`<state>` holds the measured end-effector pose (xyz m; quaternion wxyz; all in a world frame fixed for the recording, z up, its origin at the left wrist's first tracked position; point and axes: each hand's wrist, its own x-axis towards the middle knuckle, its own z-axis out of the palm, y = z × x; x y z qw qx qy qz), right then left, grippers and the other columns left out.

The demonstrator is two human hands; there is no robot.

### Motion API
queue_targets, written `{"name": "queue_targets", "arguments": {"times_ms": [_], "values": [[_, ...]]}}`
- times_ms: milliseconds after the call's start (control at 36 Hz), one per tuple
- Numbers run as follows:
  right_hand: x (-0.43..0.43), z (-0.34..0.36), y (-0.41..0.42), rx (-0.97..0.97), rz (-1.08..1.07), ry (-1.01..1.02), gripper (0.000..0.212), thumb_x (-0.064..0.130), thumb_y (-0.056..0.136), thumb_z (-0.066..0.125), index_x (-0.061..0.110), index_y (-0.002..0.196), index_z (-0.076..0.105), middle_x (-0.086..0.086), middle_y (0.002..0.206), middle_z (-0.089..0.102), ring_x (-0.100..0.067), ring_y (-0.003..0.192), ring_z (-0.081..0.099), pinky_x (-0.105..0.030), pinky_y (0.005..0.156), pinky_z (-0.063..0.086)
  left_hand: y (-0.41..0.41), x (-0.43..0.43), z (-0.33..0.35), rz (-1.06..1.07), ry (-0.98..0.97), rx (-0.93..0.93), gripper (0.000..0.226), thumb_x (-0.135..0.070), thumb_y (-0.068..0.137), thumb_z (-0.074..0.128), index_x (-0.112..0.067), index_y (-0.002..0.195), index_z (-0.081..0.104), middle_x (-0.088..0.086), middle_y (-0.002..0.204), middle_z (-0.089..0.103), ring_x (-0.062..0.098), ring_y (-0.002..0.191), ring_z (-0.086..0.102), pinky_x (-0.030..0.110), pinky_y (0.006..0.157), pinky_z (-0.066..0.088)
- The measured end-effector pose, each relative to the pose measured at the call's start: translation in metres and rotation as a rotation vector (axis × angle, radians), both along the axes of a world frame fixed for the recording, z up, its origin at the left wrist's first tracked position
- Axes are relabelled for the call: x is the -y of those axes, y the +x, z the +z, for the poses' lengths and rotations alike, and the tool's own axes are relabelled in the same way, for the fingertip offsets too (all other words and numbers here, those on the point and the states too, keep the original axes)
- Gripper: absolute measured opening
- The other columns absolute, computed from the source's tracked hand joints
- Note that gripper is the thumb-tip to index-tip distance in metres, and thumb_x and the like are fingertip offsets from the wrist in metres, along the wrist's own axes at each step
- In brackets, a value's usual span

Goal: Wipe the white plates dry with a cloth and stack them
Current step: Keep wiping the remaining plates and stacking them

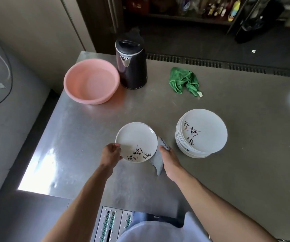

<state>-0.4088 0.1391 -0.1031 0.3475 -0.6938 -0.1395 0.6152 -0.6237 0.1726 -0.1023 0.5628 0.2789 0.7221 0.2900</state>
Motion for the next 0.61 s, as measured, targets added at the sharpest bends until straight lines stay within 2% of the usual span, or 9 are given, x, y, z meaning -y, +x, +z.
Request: {"name": "queue_targets", "arguments": {"times_ms": [111, 167, 222, 333, 389, 444, 500, 556, 611], "values": [[0.003, 0.001, 0.004, -0.011, -0.022, -0.011, 0.008, 0.025, 0.099, 0.053, 0.026, 0.099, 0.061, 0.001, 0.103, 0.066, -0.021, 0.103, 0.062, -0.040, 0.100, 0.049, 0.004, 0.009, 0.005, 0.064, 0.012, 0.052, 0.034, 0.008, 0.095, 0.049, -0.007, 0.124, 0.041, 0.018, 0.112, 0.059, 0.030, 0.097, 0.063, 0.040, 0.078, 0.059], [0.005, 0.002, 0.008, 0.008, -0.032, -0.006, 0.011, 0.028, 0.098, 0.054, 0.027, 0.089, 0.060, 0.004, 0.098, 0.066, -0.018, 0.097, 0.063, -0.038, 0.097, 0.050, 0.004, 0.014, 0.006, 0.061, 0.005, 0.094, 0.046, 0.009, 0.094, 0.050, -0.008, 0.136, 0.040, 0.020, 0.117, 0.061, 0.036, 0.103, 0.066, 0.042, 0.079, 0.060], [0.008, 0.003, 0.014, 0.053, -0.027, 0.003, 0.013, 0.030, 0.098, 0.054, 0.026, 0.088, 0.060, 0.006, 0.096, 0.064, -0.011, 0.090, 0.060, -0.034, 0.089, 0.047, 0.007, 0.021, 0.006, 0.018, -0.011, 0.133, 0.048, 0.010, 0.093, 0.047, -0.005, 0.140, 0.048, 0.017, 0.107, 0.066, 0.034, 0.100, 0.071, 0.039, 0.075, 0.063], [0.017, 0.006, 0.028, 0.184, -0.046, 0.051, 0.011, 0.032, 0.100, 0.050, 0.026, 0.106, 0.057, 0.005, 0.105, 0.058, -0.013, 0.093, 0.055, -0.030, 0.088, 0.038, 0.017, 0.038, 0.011, -0.036, 0.014, 0.192, 0.046, 0.009, 0.095, 0.042, -0.005, 0.136, 0.057, -0.005, 0.072, 0.068, 0.011, 0.071, 0.072, 0.031, 0.066, 0.062], [0.024, 0.009, 0.036, 0.220, -0.063, 0.131, 0.020, 0.027, 0.101, 0.049, 0.027, 0.119, 0.058, 0.008, 0.114, 0.058, -0.011, 0.101, 0.054, -0.027, 0.091, 0.036, 0.024, 0.049, 0.015, -0.041, 0.023, 0.236, 0.047, 0.008, 0.097, 0.043, -0.009, 0.140, 0.055, 0.000, 0.085, 0.074, 0.018, 0.081, 0.075, 0.034, 0.067, 0.062], [0.033, 0.012, 0.046, 0.252, -0.077, 0.180, 0.015, 0.023, 0.101, 0.049, 0.027, 0.111, 0.059, 0.004, 0.114, 0.062, -0.014, 0.104, 0.056, -0.026, 0.090, 0.037, 0.033, 0.060, 0.018, -0.056, 0.020, 0.264, 0.050, 0.007, 0.097, 0.043, -0.012, 0.142, 0.054, 0.013, 0.105, 0.074, 0.029, 0.093, 0.076, 0.037, 0.069, 0.063], [0.042, 0.014, 0.057, 0.270, -0.090, 0.186, 0.012, 0.023, 0.101, 0.051, 0.026, 0.092, 0.058, 0.006, 0.099, 0.064, -0.008, 0.088, 0.058, -0.025, 0.085, 0.040, 0.044, 0.071, 0.020, -0.086, 0.005, 0.281, 0.052, 0.006, 0.096, 0.045, -0.015, 0.142, 0.056, 0.017, 0.111, 0.073, 0.034, 0.095, 0.075, 0.039, 0.070, 0.063], [0.051, 0.013, 0.068, 0.283, -0.078, 0.172, 0.010, 0.024, 0.101, 0.051, 0.025, 0.095, 0.059, 0.017, 0.089, 0.060, -0.001, 0.081, 0.054, -0.026, 0.080, 0.041, 0.054, 0.080, 0.023, -0.128, -0.029, 0.284, 0.054, -0.002, 0.090, 0.051, -0.019, 0.140, 0.059, 0.016, 0.112, 0.074, 0.033, 0.094, 0.076, 0.039, 0.070, 0.062], [0.061, 0.010, 0.080, 0.319, -0.046, 0.174, 0.014, 0.024, 0.100, 0.051, 0.020, 0.094, 0.063, 0.016, 0.083, 0.062, 0.000, 0.077, 0.055, -0.023, 0.070, 0.045, 0.062, 0.089, 0.024, -0.174, -0.056, 0.296, 0.064, -0.012, 0.076, 0.054, -0.023, 0.138, 0.062, 0.014, 0.116, 0.074, 0.031, 0.094, 0.076, 0.038, 0.069, 0.061]]}}
